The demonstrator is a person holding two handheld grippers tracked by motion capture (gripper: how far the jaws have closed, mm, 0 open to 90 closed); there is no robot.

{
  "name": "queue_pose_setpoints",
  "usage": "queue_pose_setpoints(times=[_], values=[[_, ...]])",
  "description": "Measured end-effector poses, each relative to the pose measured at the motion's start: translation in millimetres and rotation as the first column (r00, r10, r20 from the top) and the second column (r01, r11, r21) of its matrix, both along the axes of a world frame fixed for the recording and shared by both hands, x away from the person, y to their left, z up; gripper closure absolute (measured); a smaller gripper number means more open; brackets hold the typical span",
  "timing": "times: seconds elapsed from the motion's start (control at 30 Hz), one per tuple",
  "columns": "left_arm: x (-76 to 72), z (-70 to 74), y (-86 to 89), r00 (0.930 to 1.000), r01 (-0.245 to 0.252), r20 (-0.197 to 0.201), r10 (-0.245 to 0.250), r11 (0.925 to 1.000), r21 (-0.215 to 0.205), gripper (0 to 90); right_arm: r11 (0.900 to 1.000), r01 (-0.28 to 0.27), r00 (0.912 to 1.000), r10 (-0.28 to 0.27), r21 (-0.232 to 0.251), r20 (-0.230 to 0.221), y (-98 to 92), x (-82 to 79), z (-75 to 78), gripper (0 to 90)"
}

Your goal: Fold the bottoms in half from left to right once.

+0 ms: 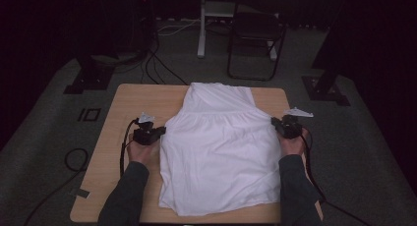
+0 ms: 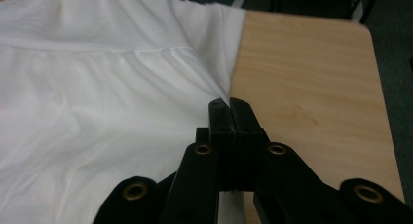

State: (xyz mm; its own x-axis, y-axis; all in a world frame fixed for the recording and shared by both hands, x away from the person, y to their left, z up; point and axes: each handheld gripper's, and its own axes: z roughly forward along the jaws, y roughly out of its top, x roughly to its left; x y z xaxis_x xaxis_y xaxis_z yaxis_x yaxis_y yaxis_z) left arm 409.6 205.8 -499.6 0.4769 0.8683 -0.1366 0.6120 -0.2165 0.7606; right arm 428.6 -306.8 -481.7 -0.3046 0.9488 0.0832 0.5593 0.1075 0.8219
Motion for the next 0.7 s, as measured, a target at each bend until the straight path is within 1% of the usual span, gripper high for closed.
queue_pose_setpoints(times=[0.07,0.1,0.13,0.2,0.23,0.27,0.3,0.33,0.37,0.4,0.43,0.47,0.5,0.57,0.6,0.63,0.67,0.7], values=[[-0.2,-3.5,-3.9,1.0000,-0.007,-0.004,0.007,0.9993,0.036,87.4,1.000,0.007,0.9998,-0.007,0.012,-0.021,-4.3,-0.2,-8.7,88.5],[0.2,-4.6,-5.0,0.9999,-0.009,-0.007,0.009,0.9992,0.039,87.4,1.000,0.008,0.9990,-0.007,0.021,-0.045,-5.7,-0.5,-16.2,88.0],[0.7,-5.7,-6.1,0.9999,-0.009,-0.009,0.009,0.9994,0.035,87.4,1.000,0.004,0.9984,-0.003,0.016,-0.057,-5.5,-0.7,-20.5,88.1],[1.5,-6.8,-7.5,0.9998,-0.014,-0.011,0.015,0.9986,0.051,87.3,1.000,-0.007,0.9972,0.006,-0.010,-0.074,-3.7,-1.8,-29.1,88.6],[2.2,-7.2,-7.2,0.9995,-0.021,-0.022,0.021,0.9989,0.041,87.3,1.000,-0.009,0.9969,0.007,-0.022,-0.079,-3.2,-1.8,-31.4,88.6],[2.2,-6.5,-6.8,0.9994,-0.020,-0.027,0.021,0.9994,0.029,87.1,1.000,-0.011,0.9969,0.010,-0.018,-0.078,-2.7,-2.2,-31.7,88.2],[1.7,-5.3,-7.2,0.9997,-0.016,-0.018,0.016,0.9995,0.028,87.0,1.000,-0.026,0.9973,0.025,-0.010,-0.069,-2.2,-2.7,-30.0,85.6],[1.2,-4.4,-7.8,0.9999,-0.009,-0.007,0.009,0.9996,0.027,86.8,0.998,-0.055,0.9970,0.055,0.003,-0.054,-1.2,-3.3,-27.6,79.3],[1.1,-3.6,-8.7,1.0000,0.001,0.000,-0.001,0.9995,0.031,86.5,0.997,-0.075,0.9957,0.075,0.008,-0.053,0.3,-3.0,-25.9,70.9],[1.5,-3.4,-10.1,1.0000,0.001,0.001,-0.001,0.9992,0.039,86.4,0.996,-0.092,0.9940,0.092,0.000,-0.059,3.1,-2.1,-24.3,68.8],[2.0,-3.6,-10.9,1.0000,-0.001,0.001,0.001,0.9994,0.035,86.3,0.995,-0.100,0.9934,0.098,-0.027,-0.059,6.0,-1.5,-23.2,70.1],[2.5,-4.3,-11.2,1.0000,0.001,-0.002,-0.001,0.9996,0.027,86.2,0.993,-0.114,0.9917,0.112,-0.033,-0.064,7.7,-0.2,-22.9,69.8],[3.1,-5.5,-12.1,1.0000,0.004,0.000,-0.004,0.9997,0.022,86.0,0.992,-0.124,0.9899,0.122,-0.025,-0.073,9.1,2.0,-23.7,69.1],[3.7,-7.2,-13.7,1.0000,0.009,-0.001,-0.009,0.9997,0.023,85.9,0.991,-0.125,0.9870,0.120,-0.039,-0.107,13.1,8.5,-27.9,65.3],[3.8,-7.4,-13.7,0.9999,0.014,-0.002,-0.014,0.9995,0.027,85.7,0.991,-0.125,0.9853,0.118,-0.048,-0.124,14.6,11.1,-30.3,73.9],[3.6,-7.5,-13.8,0.9999,0.016,-0.002,-0.016,0.9995,0.027,85.8,0.990,-0.131,0.9839,0.123,-0.054,-0.130,15.1,12.1,-31.6,85.5],[3.3,-7.0,-13.3,0.9999,0.016,0.000,-0.016,0.9994,0.030,85.9,0.990,-0.120,0.9867,0.110,-0.079,-0.120,15.8,11.6,-31.2,88.8],[2.7,-6.2,-12.8,0.9998,0.017,0.003,-0.017,0.9996,0.024,86.2,0.991,-0.086,0.9933,0.077,-0.102,-0.086,15.3,9.1,-27.5,89.1]])
